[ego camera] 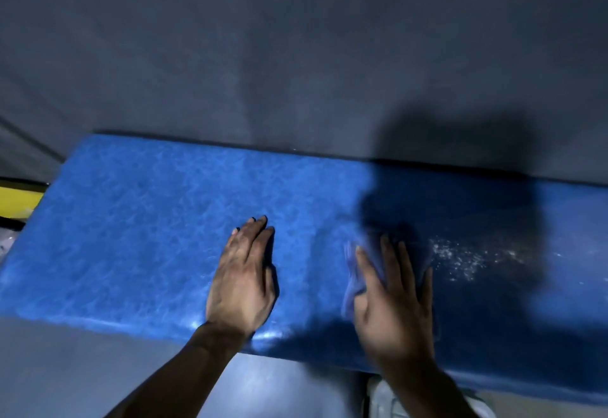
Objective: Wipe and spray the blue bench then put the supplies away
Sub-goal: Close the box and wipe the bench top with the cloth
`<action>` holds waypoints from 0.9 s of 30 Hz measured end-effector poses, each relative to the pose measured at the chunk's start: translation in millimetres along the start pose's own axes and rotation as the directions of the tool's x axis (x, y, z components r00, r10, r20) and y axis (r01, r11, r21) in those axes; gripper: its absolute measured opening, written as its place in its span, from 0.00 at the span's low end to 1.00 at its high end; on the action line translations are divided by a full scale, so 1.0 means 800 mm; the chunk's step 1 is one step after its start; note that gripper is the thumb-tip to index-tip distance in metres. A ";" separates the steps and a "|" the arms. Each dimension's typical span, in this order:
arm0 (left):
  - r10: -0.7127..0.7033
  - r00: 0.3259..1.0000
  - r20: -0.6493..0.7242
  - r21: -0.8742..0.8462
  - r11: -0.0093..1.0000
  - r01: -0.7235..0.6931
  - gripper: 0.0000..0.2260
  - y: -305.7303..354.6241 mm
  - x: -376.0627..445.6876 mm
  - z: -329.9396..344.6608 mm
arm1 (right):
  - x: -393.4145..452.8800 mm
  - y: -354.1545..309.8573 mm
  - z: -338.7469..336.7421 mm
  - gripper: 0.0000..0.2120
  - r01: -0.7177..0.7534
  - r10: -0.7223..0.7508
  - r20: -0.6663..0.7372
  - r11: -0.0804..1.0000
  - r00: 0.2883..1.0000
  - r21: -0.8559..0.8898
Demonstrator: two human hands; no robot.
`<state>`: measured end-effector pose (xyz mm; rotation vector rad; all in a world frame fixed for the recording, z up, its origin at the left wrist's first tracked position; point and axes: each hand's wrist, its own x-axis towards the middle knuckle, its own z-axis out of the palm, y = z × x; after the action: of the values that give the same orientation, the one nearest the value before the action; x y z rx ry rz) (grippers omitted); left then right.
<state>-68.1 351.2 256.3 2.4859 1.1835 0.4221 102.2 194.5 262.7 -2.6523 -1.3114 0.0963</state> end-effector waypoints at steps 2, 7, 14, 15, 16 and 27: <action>0.003 1.000 0.013 -0.005 1.000 -0.003 0.26 0.000 0.000 0.000 | -0.031 -0.002 -0.001 0.29 -0.003 0.006 -0.105 1.000 0.994 0.029; -0.036 0.998 -0.043 -0.078 0.996 0.032 0.22 0.014 0.002 0.002 | -0.059 -0.011 0.004 0.33 0.029 -0.030 -0.133 1.000 0.991 -0.009; 0.140 0.989 0.055 -0.183 0.975 -0.127 0.26 0.103 0.006 0.057 | -0.013 0.042 0.006 0.33 0.409 -0.413 -0.014 0.905 0.911 -0.119; 0.139 0.989 0.059 -0.157 0.979 -0.129 0.26 0.109 0.006 0.065 | -0.001 0.052 0.004 0.33 0.452 -0.455 0.011 0.883 0.891 -0.125; 0.138 0.989 0.054 -0.128 0.983 -0.130 0.26 0.112 0.007 0.070 | 0.010 0.060 0.003 0.33 0.489 -0.488 0.038 0.863 0.872 -0.125; 0.157 0.988 -0.003 -0.053 0.986 -0.157 0.27 0.119 0.006 0.073 | 0.159 0.120 -0.006 0.35 0.477 -0.471 0.085 0.876 0.878 -0.075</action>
<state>23.6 288.5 246.5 2.5414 0.9665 0.4873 255.2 237.9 252.2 -2.3249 -1.9918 0.0526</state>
